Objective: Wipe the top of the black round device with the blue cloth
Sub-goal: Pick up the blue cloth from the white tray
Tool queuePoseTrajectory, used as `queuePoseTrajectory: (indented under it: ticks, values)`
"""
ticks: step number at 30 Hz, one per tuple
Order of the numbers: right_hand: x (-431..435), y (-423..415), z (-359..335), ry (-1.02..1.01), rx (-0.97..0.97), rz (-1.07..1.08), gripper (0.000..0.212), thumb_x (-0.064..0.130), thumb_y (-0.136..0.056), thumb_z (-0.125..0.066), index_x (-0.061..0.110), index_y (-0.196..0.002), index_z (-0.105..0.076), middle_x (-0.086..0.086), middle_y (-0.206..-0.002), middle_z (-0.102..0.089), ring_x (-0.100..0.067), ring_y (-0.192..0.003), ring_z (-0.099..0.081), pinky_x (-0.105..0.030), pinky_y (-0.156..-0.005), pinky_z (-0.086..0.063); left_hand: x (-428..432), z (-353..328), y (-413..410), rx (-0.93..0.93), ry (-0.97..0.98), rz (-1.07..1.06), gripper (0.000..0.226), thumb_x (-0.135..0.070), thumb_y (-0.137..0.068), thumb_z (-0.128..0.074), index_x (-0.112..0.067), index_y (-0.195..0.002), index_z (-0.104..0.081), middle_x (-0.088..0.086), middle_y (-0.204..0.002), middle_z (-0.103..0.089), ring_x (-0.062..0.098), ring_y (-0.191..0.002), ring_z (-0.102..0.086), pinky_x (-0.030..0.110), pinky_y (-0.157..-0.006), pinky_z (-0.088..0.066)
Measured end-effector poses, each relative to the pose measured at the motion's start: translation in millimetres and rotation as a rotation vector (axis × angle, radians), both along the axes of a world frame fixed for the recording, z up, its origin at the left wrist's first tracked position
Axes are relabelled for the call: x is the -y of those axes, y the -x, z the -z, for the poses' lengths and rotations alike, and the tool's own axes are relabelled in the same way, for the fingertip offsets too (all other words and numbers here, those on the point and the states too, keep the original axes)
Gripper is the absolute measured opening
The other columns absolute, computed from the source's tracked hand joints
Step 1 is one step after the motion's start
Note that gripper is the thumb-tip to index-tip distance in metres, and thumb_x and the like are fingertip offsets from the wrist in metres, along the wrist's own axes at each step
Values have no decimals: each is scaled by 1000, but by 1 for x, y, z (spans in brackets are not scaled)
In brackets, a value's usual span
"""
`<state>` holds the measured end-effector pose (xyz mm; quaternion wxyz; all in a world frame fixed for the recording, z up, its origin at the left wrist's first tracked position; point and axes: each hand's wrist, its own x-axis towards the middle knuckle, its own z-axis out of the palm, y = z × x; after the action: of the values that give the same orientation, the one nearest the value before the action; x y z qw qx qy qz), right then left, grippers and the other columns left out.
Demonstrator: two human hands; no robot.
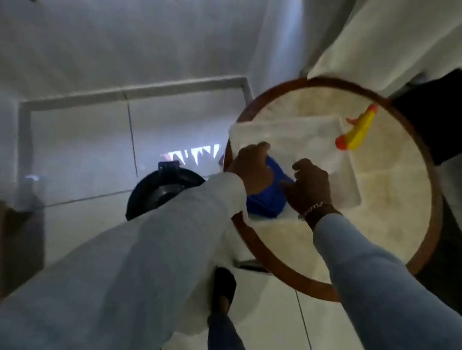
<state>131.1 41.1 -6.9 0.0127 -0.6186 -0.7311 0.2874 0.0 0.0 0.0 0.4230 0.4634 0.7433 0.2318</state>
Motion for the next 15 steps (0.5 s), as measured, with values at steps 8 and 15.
queuePoseTrajectory:
  ticks: [8, 15]
  values:
    - [-6, -8, 67, 197, 61, 97, 83, 32, -60, -88, 3, -120, -38, -20, -118, -55, -36, -102, -59, -35, -72, -48, -41, 69, -20, -246, 193, 164, 54, -12, -79, -58, -5, -130, -39, 24, -132, -42, 41, -121, -43, 46, -98, -43]
    - [-3, -16, 52, 240, -278, 355, 76, 11, -66, -81, 4, -127, -36, -7, -106, -53, -23, -95, -55, -34, -75, -50, -35, 57, -8, 15, 61, -47, 42, -8, -78, -65, -6, -118, -55, 18, -118, -60, 30, -108, -57, 30, -84, -44]
